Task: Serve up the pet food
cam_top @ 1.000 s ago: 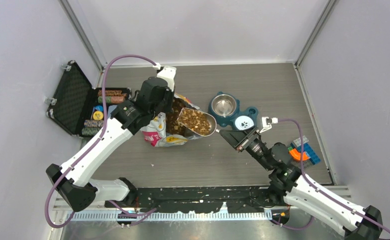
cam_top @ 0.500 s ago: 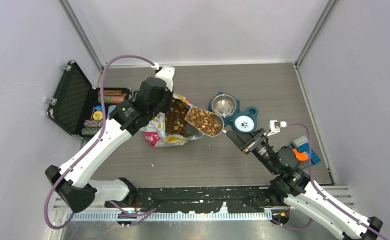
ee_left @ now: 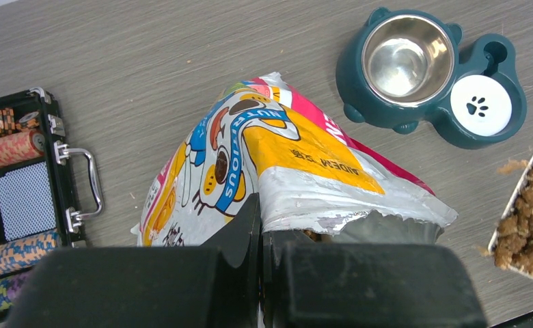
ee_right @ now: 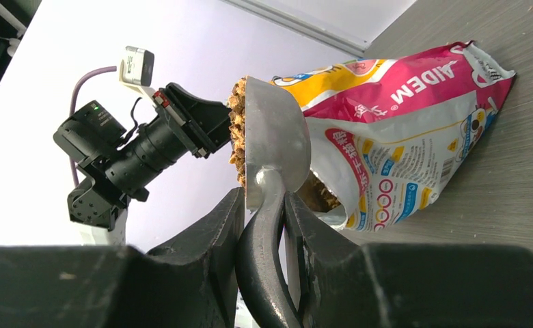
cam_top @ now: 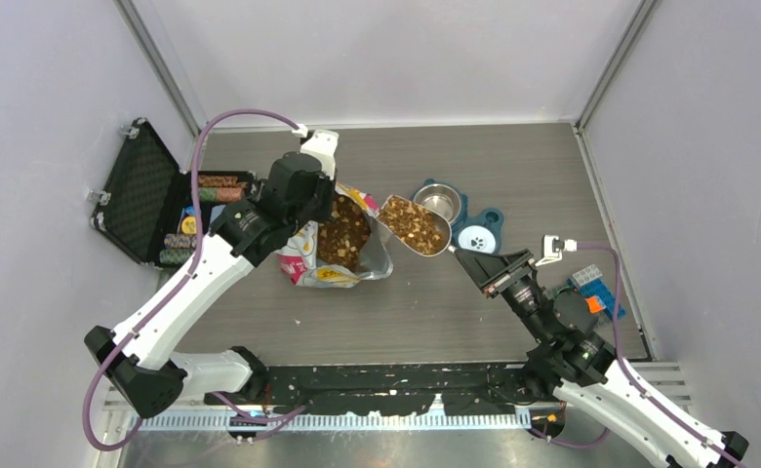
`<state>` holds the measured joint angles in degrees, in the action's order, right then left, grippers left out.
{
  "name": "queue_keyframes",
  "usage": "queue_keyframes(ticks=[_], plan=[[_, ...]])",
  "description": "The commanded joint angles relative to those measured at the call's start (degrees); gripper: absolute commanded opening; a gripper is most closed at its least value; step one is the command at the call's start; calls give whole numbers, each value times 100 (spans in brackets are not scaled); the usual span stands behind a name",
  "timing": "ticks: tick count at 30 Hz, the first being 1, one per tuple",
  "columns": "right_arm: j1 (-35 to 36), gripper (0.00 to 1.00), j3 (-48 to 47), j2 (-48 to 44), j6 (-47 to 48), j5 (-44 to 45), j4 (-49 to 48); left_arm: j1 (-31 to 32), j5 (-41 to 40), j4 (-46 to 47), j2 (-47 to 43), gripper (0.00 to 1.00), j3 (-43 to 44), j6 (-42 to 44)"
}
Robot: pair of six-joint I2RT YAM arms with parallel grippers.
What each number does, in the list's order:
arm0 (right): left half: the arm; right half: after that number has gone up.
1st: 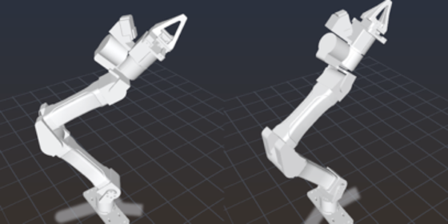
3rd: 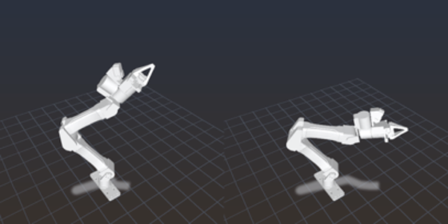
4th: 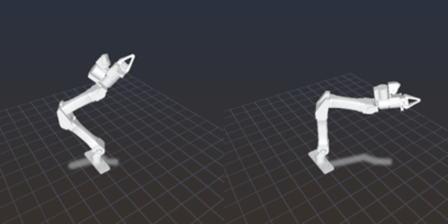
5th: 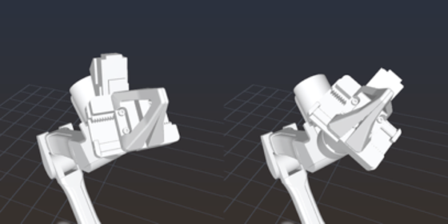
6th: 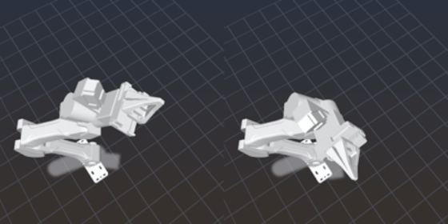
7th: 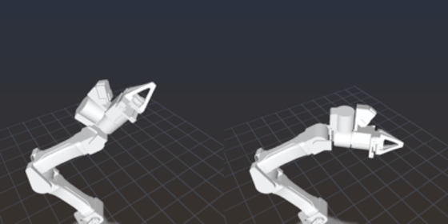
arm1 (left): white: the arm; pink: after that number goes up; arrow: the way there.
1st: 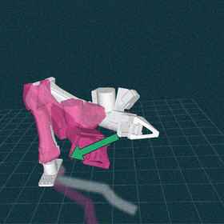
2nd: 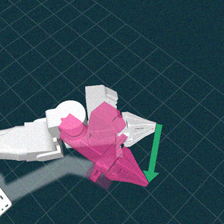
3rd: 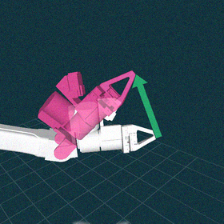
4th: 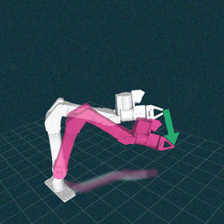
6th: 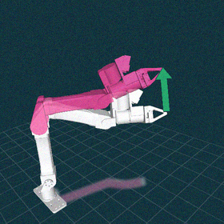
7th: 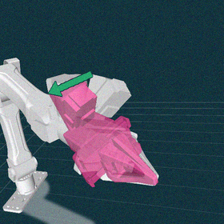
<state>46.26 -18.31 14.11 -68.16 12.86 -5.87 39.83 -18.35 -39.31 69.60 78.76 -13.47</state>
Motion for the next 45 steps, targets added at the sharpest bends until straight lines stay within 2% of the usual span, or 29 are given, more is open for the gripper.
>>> queue_keyframes(ticks=[1, 12, 20, 25, 30, 45], plan=[[-42, 5, -403, -28, 70, 430, -412, -18, -84, 1102, -419, 0, 190, -110], [-437, 5, -760, 752, 225, 687, -456, -15, 127, 1206, -593, 0, -39, -92], [-1298, 5, -759, 1447, 167, 301, -953, -15, 413, 1302, -565, 0, -140, -89], [-1837, 5, -725, 1859, 113, -66, -1035, -17, 575, 1318, -480, 0, -109, -77], [-2217, 5, -612, 1961, 233, -67, -947, -18, 551, 1331, -426, 0, -142, -51], [-2626, 5, -603, 2898, 599, -267, -795, -12, 476, 1408, -471, 0, -282, -32]])
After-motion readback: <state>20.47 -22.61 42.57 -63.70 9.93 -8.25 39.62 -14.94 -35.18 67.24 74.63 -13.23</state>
